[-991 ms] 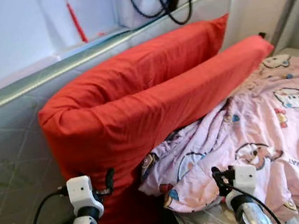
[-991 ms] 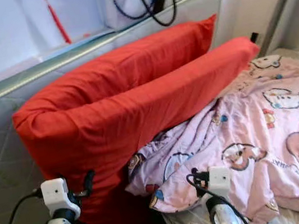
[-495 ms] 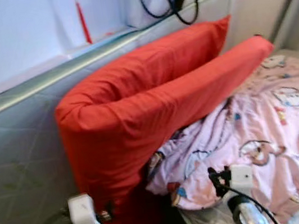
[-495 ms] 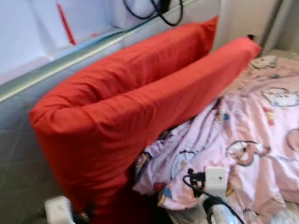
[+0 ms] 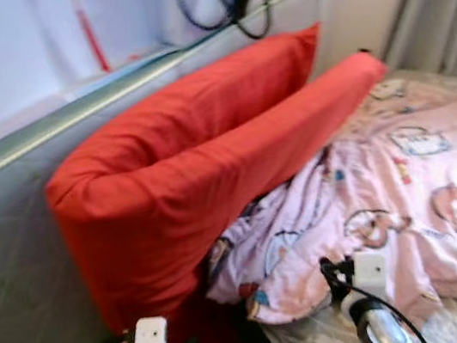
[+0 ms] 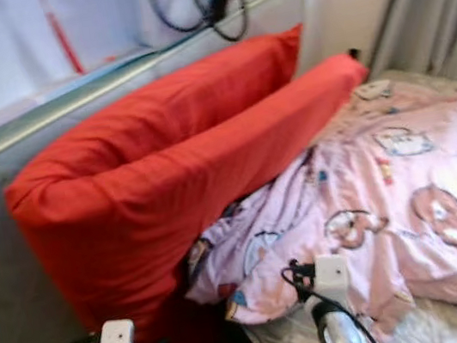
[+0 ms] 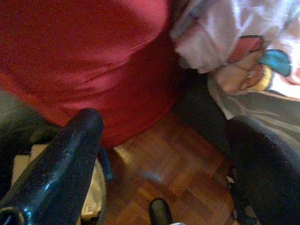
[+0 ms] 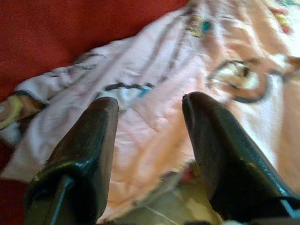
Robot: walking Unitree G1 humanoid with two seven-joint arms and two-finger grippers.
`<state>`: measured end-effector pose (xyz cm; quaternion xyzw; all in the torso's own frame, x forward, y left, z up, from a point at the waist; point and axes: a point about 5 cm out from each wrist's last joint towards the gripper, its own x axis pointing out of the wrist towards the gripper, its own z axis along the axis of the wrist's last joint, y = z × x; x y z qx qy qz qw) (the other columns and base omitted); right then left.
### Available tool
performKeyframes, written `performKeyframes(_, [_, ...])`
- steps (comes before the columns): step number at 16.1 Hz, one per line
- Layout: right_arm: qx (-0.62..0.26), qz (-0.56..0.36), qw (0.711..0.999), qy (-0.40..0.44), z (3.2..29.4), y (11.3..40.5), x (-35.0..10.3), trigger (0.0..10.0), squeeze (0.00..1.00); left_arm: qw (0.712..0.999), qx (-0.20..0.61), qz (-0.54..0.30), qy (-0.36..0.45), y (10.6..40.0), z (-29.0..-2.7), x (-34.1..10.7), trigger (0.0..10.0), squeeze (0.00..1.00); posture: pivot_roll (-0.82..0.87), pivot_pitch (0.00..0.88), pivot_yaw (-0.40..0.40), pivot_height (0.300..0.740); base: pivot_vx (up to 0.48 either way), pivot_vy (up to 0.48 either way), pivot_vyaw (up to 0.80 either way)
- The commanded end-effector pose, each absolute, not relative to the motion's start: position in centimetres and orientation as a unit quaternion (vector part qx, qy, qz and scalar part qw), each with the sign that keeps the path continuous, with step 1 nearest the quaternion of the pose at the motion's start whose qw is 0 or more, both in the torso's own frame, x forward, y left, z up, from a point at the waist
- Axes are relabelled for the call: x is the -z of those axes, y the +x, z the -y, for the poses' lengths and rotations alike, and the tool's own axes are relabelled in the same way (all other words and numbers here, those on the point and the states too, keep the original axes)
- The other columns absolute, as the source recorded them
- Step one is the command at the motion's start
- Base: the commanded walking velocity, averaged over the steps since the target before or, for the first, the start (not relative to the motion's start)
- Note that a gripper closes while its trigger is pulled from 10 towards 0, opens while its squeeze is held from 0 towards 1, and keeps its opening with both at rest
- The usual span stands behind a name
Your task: Clean up the room
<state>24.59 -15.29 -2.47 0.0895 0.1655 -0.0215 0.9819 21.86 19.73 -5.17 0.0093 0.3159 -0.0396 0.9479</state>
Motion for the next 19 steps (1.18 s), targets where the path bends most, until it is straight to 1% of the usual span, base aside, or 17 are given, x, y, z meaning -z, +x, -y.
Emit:
performKeyframes(1, [0.025,-0.171,0.981,0.090,15.38,24.51,2.61,10.0,0.00,0.947,0.044,-0.319,0.018,21.99,-19.74,5.18,10.0,0.00,0.07,0.000,-0.013,0.740,0.000,0.000,-0.66])
performKeyframes(2, [0.026,-0.171,0.981,0.090,15.43,24.50,2.60,10.0,0.00,0.946,0.046,-0.319,0.020,22.11,-19.70,5.17,10.0,0.00,0.07,0.000,-0.013,0.740,0.000,0.000,-0.66])
performKeyframes(4, [0.026,-0.171,0.981,0.090,15.43,24.50,2.60,10.0,0.00,0.945,0.045,-0.323,0.034,21.97,-19.85,5.32,10.0,0.00,0.07,0.000,-0.012,0.740,0.000,-0.371,-0.66])
performKeyframes(7, [0.025,-0.172,0.981,0.091,15.40,24.51,2.62,10.0,0.00,0.942,0.041,-0.334,0.017,21.68,-19.89,5.61,10.0,0.00,0.07,0.000,-0.013,0.740,0.000,0.000,-0.66])
performKeyframes(16, [0.025,-0.171,0.981,0.091,15.33,24.41,2.66,10.0,0.00,0.943,0.031,-0.331,0.015,21.56,-20.21,5.65,10.0,0.00,0.07,0.001,-0.012,0.740,0.000,0.000,-0.64])
performKeyframes(18, [0.024,-0.167,0.982,0.090,15.37,24.40,2.59,10.0,0.00,0.948,0.024,-0.318,0.005,21.79,-20.38,5.38,10.0,0.00,0.07,0.002,-0.013,0.740,0.000,0.000,0.00])
performKeyframes(19, [0.025,-0.165,0.982,0.089,15.41,24.39,2.56,10.0,0.00,0.956,0.018,-0.293,-0.013,22.35,-20.59,4.82,10.0,0.00,0.07,0.004,-0.013,0.740,0.000,0.000,0.00])
